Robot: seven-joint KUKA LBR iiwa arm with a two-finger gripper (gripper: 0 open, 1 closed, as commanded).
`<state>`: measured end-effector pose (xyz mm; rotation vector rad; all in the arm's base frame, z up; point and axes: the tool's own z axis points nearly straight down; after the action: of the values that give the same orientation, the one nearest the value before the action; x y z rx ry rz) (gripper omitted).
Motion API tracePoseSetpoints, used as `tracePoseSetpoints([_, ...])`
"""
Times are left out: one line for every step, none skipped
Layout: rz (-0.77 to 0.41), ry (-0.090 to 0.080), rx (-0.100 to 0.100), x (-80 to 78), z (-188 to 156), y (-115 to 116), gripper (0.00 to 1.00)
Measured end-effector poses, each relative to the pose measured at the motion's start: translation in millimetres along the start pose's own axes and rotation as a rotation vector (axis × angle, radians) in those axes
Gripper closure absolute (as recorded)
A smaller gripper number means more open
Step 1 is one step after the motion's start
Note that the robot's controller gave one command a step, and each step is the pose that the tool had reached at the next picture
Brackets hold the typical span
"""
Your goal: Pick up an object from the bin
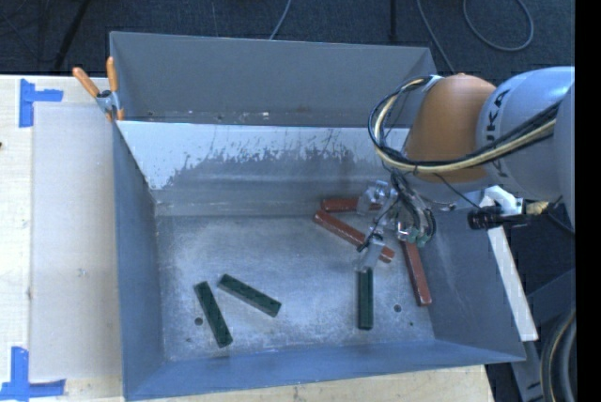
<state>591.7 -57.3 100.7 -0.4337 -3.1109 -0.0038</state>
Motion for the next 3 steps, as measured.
tracePoseSetpoints([0.227, -0.004, 0.001, -3.5, -20.5, -1.7, 0.0])
tracePoseSetpoints([0.486, -0.004, 0.002, -8.7, 30.8, -0.9, 0.0])
tracePoseSetpoints([0.481, -0.004, 0.003, -9.3, 30.3, -0.5, 0.0])
